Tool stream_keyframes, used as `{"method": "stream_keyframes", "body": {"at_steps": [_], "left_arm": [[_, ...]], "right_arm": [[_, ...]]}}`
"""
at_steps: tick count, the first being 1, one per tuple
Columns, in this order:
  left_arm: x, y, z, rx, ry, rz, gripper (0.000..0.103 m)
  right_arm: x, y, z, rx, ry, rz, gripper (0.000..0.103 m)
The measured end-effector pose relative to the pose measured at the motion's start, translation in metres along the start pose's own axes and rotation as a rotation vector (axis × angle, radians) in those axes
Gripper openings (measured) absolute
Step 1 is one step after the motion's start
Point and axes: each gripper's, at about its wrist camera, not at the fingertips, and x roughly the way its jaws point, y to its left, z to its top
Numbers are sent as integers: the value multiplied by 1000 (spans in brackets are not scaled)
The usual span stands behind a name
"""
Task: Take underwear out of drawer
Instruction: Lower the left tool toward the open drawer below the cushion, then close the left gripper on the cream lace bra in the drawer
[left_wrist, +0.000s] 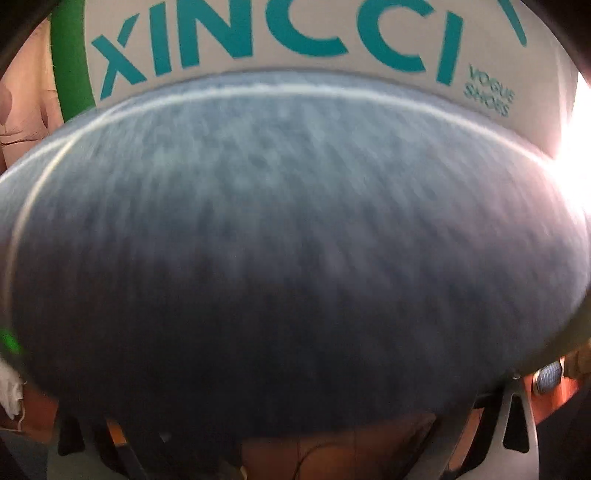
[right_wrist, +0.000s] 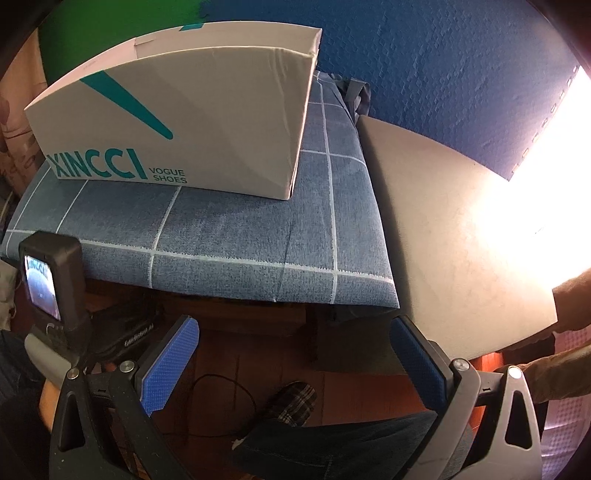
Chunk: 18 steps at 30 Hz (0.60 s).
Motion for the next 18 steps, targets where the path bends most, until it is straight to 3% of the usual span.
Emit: {"method": "stream_keyframes", "body": {"at_steps": [4, 14, 18], "left_arm": [[-6, 4, -7, -9, 118, -16, 103], [-30, 14, -51, -12, 195, -35, 103], [-31, 20, -50, -13, 216, -31, 103]], "right_arm": [[-1, 0, -3, 3, 5, 11, 102], [-24, 1, -20, 8, -36, 20, 102], [-33, 3, -29, -7, -45, 5, 102]]}}
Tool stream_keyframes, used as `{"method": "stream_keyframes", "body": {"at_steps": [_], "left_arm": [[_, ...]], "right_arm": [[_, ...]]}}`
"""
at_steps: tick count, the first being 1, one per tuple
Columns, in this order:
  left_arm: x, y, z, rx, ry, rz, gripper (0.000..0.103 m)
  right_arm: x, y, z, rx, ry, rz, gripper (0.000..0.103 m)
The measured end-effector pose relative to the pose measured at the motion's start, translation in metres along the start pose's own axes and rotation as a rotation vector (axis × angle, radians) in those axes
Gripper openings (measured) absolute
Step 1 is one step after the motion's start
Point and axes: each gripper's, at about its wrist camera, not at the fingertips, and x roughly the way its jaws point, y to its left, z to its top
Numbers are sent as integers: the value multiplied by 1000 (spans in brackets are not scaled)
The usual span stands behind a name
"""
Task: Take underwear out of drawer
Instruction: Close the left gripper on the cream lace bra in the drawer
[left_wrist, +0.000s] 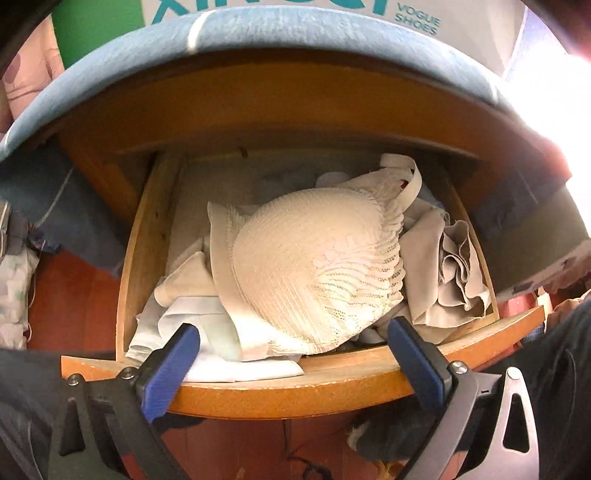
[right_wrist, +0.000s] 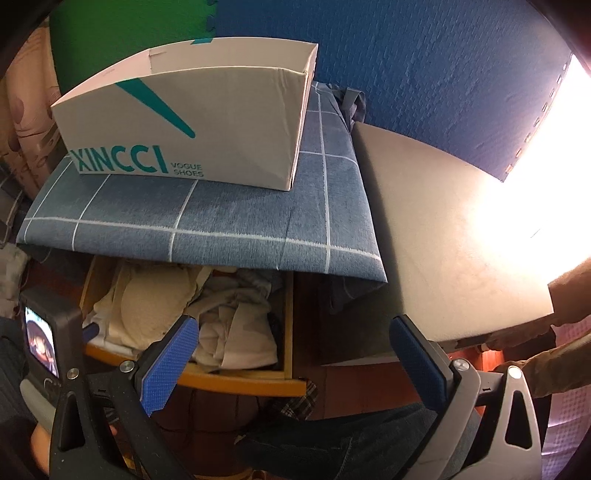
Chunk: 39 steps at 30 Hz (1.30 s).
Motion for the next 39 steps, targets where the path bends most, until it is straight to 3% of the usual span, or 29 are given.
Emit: {"method": "stream_keyframes", "body": {"at_steps": [4, 6, 8, 15, 19, 28, 36, 39], "left_arm": [[-5, 0, -8, 0, 12, 2, 103], [-5, 3, 12, -4, 7, 15, 103], [-10, 5, 12, -4, 1, 16, 103], [-35, -3, -18, 6, -101, 0, 103], [-52, -14, -9, 51, -191, 39, 103], [-18, -35, 5, 100, -108, 43, 103], [24, -27, 23, 103, -12, 58, 103], [32, -23, 28, 89, 0, 61, 103]], "right_arm": [[-4, 6, -6, -21, -4, -17, 102], [-4, 11, -10, -36, -2, -14, 102], [-3, 15, -14, -52, 6, -22, 102], [24, 24, -36, -83, 84, -34, 102], [31, 25, -49, -98, 107, -41, 102], [23, 21, -49, -116, 86, -60, 102], [22, 14, -44, -100, 80, -57, 102], [10, 10, -39, -66, 37, -20, 102]]}}
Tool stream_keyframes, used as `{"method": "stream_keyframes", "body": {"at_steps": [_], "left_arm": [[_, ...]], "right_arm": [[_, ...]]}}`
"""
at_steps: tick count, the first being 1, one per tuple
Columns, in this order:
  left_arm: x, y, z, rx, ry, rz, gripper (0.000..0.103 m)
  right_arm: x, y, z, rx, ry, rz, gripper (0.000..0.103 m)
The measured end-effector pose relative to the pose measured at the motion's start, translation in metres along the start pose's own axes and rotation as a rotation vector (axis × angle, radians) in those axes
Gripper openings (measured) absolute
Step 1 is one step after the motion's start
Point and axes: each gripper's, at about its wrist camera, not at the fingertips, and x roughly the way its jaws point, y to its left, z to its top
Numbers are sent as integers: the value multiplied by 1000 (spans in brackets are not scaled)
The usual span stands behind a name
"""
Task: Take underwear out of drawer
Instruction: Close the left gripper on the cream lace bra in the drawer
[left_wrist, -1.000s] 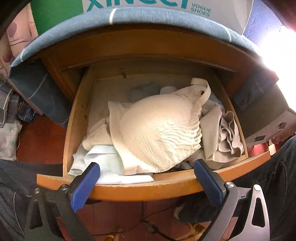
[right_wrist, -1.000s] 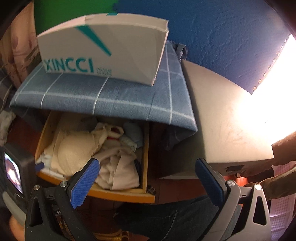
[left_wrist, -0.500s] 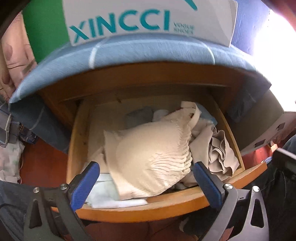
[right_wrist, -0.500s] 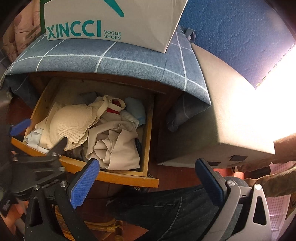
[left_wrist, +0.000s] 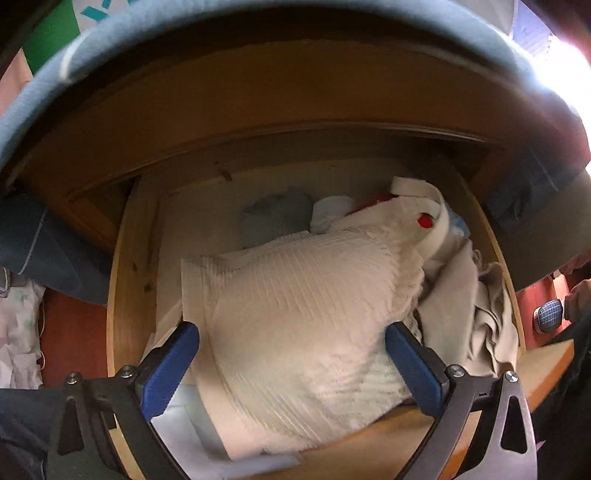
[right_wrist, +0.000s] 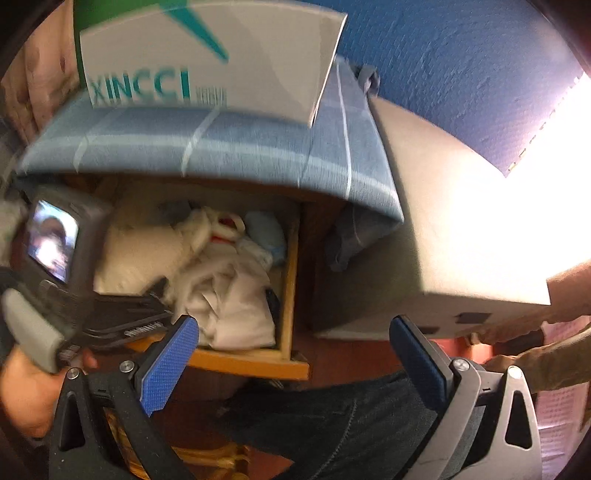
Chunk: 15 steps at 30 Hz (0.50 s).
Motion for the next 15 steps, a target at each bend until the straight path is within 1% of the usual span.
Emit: {"method": "stream_keyframes", "body": {"at_steps": [2, 4, 11, 15], "left_arm": [[6, 3, 1, -19, 25, -6, 103], [14, 4, 2, -17, 45, -5, 103], [22, 6, 1, -32, 38, 9, 103], [23, 10, -1, -70, 32, 7, 103]], "right_arm": [[-8, -3, 5, 15, -19, -2, 102], [-14, -4, 10, 21, -37, -1, 102], [-22, 1, 15, 9, -45, -2, 102], [-27, 6, 16, -1, -58, 5, 102]]}}
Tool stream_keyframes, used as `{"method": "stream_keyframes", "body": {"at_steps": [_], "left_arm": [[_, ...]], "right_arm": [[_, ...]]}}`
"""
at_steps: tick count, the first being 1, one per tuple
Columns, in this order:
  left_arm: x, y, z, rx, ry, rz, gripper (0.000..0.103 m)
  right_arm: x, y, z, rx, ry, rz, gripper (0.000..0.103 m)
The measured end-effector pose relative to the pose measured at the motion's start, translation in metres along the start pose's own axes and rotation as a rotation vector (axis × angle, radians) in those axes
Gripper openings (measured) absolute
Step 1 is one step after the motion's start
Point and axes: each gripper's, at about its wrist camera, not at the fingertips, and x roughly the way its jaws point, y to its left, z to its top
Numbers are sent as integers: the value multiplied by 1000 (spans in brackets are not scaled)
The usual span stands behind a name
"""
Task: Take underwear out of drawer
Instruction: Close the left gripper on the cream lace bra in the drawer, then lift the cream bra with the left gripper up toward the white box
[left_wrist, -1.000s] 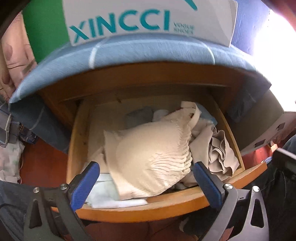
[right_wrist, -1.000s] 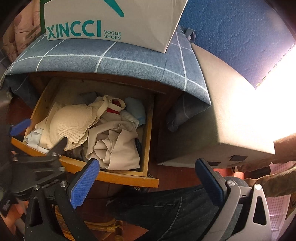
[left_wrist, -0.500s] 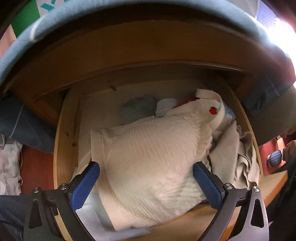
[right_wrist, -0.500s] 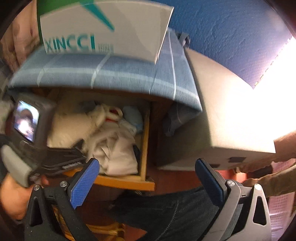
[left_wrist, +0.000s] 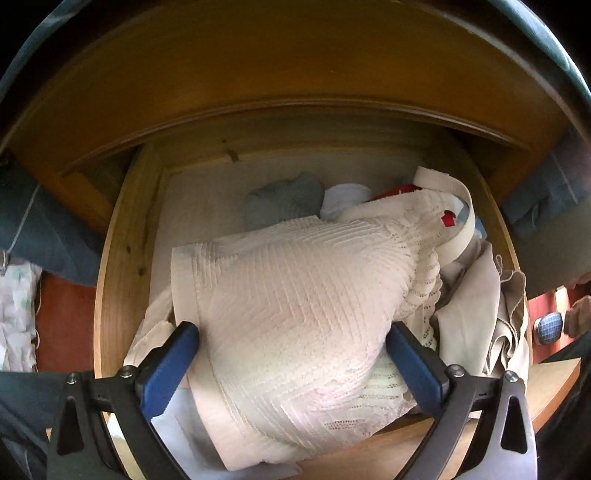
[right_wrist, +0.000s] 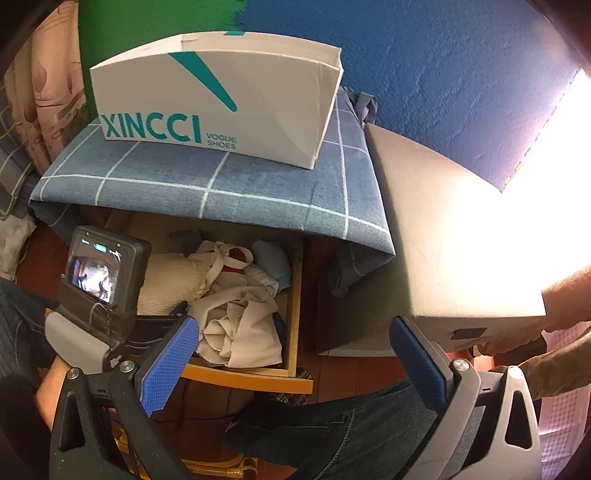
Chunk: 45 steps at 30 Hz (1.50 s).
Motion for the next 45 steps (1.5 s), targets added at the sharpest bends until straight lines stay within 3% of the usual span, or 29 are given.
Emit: {"method": "stream_keyframes", "body": {"at_steps": [8, 14, 18, 25, 45], "left_arm": [[0, -4, 0, 23, -1, 4, 93], [-2, -3, -1, 26, -3, 22, 71], [-13, -2, -9, 31, -6, 18, 51], [-34, 0, -23, 25, -32, 11, 37], [-109, 24, -51, -8, -140, 24, 32]], "right_arm": [[-20, 14, 10, -15, -63, 8, 102], [-37, 3, 21, 32, -100, 23, 102], [-44, 0, 24, 40, -122, 13, 102], [-45, 2, 27, 42, -124, 21, 102], [-39, -4, 22, 60, -117, 17, 102]]}}
